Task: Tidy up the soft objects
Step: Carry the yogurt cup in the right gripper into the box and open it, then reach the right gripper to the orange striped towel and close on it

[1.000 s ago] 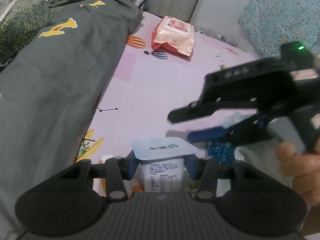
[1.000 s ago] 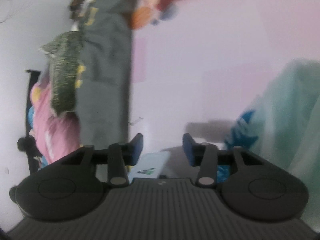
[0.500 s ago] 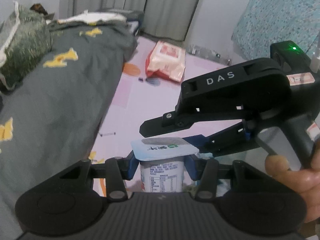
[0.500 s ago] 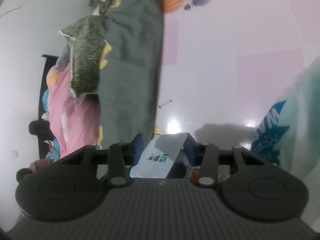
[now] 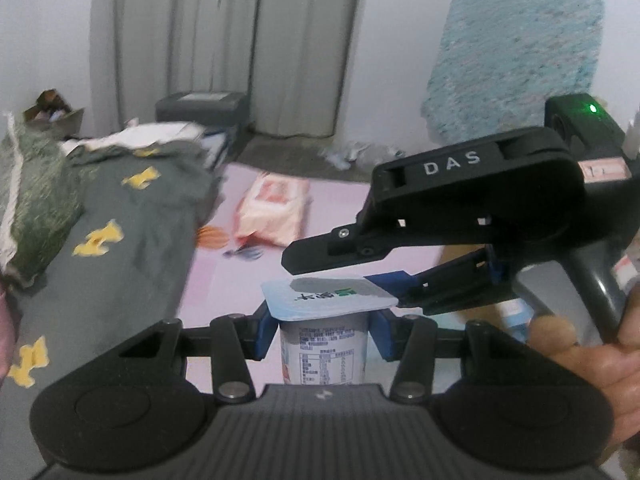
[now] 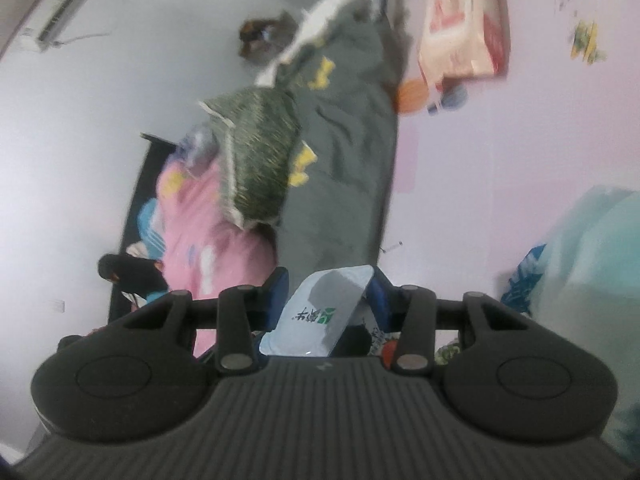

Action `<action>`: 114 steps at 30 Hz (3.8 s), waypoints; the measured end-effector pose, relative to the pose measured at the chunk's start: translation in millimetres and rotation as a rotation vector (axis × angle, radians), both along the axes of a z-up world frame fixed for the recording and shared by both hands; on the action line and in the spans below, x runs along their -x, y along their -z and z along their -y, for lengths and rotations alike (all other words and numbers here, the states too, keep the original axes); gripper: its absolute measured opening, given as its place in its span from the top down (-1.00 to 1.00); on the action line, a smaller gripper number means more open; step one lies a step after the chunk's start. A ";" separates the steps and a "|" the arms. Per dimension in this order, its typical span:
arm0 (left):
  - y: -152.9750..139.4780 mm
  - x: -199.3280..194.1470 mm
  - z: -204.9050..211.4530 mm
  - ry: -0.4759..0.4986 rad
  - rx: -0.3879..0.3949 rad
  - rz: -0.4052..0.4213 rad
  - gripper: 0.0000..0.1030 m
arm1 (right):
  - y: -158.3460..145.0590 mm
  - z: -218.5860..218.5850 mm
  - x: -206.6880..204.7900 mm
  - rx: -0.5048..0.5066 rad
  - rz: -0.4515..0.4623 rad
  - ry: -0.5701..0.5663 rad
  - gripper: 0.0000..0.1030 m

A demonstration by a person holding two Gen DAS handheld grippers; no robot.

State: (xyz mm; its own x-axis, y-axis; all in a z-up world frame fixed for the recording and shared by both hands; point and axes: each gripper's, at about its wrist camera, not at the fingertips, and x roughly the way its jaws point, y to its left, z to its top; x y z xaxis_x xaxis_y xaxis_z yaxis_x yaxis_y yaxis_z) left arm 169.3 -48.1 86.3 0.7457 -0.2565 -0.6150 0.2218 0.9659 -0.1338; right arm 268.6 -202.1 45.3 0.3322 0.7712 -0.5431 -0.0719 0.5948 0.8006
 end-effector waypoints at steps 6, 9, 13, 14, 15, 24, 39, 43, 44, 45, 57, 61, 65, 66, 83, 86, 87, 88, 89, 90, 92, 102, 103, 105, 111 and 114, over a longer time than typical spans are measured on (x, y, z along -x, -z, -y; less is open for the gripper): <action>-21.9 16.5 60.9 0.123 -0.008 0.040 0.04 | -33.4 72.7 40.8 -0.019 0.069 0.112 0.16; -26.4 25.8 96.2 0.196 -0.007 0.041 0.04 | -40.7 115.1 67.0 -0.018 0.084 0.180 0.16; -26.4 39.2 144.1 0.306 -0.008 0.031 0.04 | -45.1 171.2 103.7 -0.003 0.097 0.271 0.15; -25.6 42.2 157.6 0.338 -0.009 0.023 0.04 | -44.5 184.0 112.9 -0.001 0.097 0.292 0.15; -23.9 43.7 168.2 0.361 -0.009 0.015 0.04 | -43.5 197.9 122.3 0.000 0.095 0.317 0.14; 10.0 53.4 249.2 0.528 -0.017 -0.116 0.04 | -3.3 288.2 188.6 0.008 0.010 0.486 0.13; 70.1 59.3 275.5 0.634 -0.092 -0.336 0.04 | 75.3 322.0 216.3 -0.061 -0.131 0.557 0.13; 79.7 64.6 273.8 0.645 -0.126 -0.358 0.04 | 88.2 323.3 212.4 -0.067 -0.150 0.558 0.13; 79.9 65.6 273.1 0.643 -0.131 -0.360 0.04 | 91.5 323.3 211.3 -0.067 -0.158 0.555 0.13; 81.6 65.5 272.2 0.636 -0.137 -0.362 0.04 | 94.7 323.3 210.2 -0.069 -0.166 0.551 0.13; 51.4 75.4 238.9 0.612 -0.109 -0.267 -0.03 | 112.0 317.2 211.2 -0.021 -0.228 0.513 0.14; 40.6 78.0 214.1 0.566 -0.100 -0.214 -0.07 | 110.7 317.4 207.8 0.029 -0.217 0.524 0.14; 37.9 77.0 183.1 0.494 -0.084 -0.189 -0.08 | 113.9 311.9 197.5 0.085 -0.200 0.512 0.19; 37.8 76.3 176.0 0.478 -0.079 -0.188 -0.08 | 115.5 308.7 195.1 0.096 -0.201 0.506 0.21; 58.7 68.7 62.5 0.219 0.027 -0.213 -0.09 | 134.3 255.9 183.2 0.066 -0.278 0.353 0.29; 60.8 70.3 47.7 0.197 0.038 -0.212 -0.13 | 127.2 257.1 185.0 0.080 -0.270 0.369 0.13; 61.4 70.9 43.5 0.190 0.039 -0.209 -0.15 | 122.5 258.6 186.3 0.094 -0.261 0.383 0.02; 61.7 72.1 38.5 0.182 0.037 -0.205 -0.19 | 116.7 260.9 187.7 0.109 -0.244 0.400 -0.02; 61.9 73.9 33.6 0.173 0.034 -0.200 -0.21 | 111.0 263.4 189.1 0.122 -0.224 0.414 -0.07; 62.1 75.4 28.7 0.164 0.030 -0.196 -0.24 | 104.1 265.2 190.9 0.138 -0.202 0.429 -0.11; 62.4 78.0 18.9 0.147 0.024 -0.189 -0.26 | 88.2 266.0 193.5 0.168 -0.155 0.455 -0.17; 66.9 89.8 -40.3 0.008 0.002 -0.156 -0.39 | 23.8 201.3 164.7 0.191 0.057 0.340 -0.40; 67.6 89.9 -45.5 -0.005 -0.001 -0.153 -0.39 | 21.5 187.4 157.1 0.187 0.061 0.308 -0.40; 68.9 92.1 -53.7 -0.034 -0.015 -0.145 -0.39 | 17.9 163.4 143.0 0.182 0.065 0.247 -0.41; 81.9 98.4 -73.1 -0.098 -0.055 -0.152 -0.39 | 15.8 73.1 103.2 0.141 0.052 0.040 -0.41; 93.2 97.2 -83.3 -0.122 -0.045 -0.184 -0.36 | 20.1 28.9 86.4 0.130 0.039 -0.061 -0.42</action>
State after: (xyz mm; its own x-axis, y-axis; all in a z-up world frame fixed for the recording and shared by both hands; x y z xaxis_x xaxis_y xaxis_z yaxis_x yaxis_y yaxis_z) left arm 72.2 35.2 -6.9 0.6440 -0.1400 -0.7521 0.0786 0.9900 -0.1170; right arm 182.2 -231.0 25.2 0.3098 0.7148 -0.6270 -0.1410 0.6867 0.7131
